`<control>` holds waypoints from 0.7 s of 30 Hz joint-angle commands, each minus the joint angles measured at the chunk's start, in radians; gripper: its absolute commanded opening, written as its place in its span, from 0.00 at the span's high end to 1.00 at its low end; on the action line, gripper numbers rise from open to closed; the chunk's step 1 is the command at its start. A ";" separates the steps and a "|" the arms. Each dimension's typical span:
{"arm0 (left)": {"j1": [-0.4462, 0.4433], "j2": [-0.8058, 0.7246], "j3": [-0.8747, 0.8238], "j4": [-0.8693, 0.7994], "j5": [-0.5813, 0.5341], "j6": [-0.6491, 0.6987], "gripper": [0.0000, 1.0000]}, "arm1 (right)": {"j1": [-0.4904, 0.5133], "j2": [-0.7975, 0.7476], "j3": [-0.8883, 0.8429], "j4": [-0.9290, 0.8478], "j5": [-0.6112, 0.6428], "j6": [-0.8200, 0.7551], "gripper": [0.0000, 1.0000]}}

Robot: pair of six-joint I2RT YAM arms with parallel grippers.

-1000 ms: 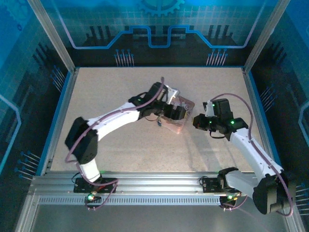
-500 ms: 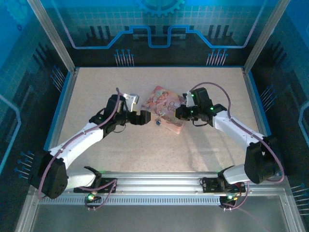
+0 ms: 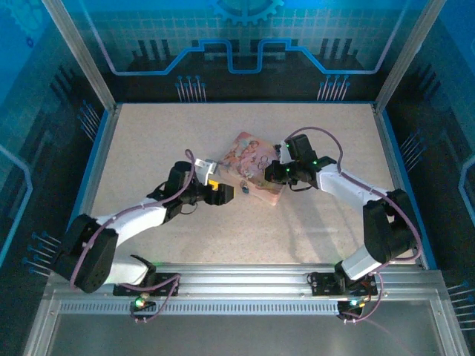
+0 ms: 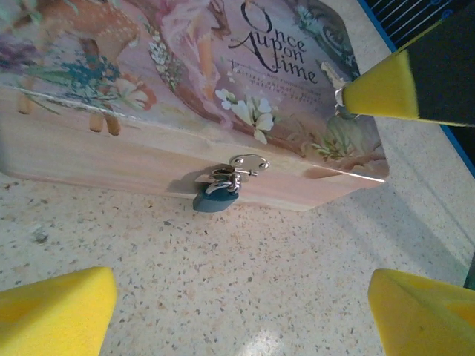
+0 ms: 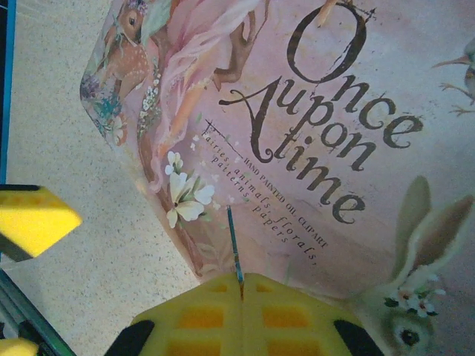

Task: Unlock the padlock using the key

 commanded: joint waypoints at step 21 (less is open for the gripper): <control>-0.058 0.404 0.112 0.366 0.057 0.076 0.21 | 0.013 0.016 -0.006 -0.025 0.028 -0.007 1.00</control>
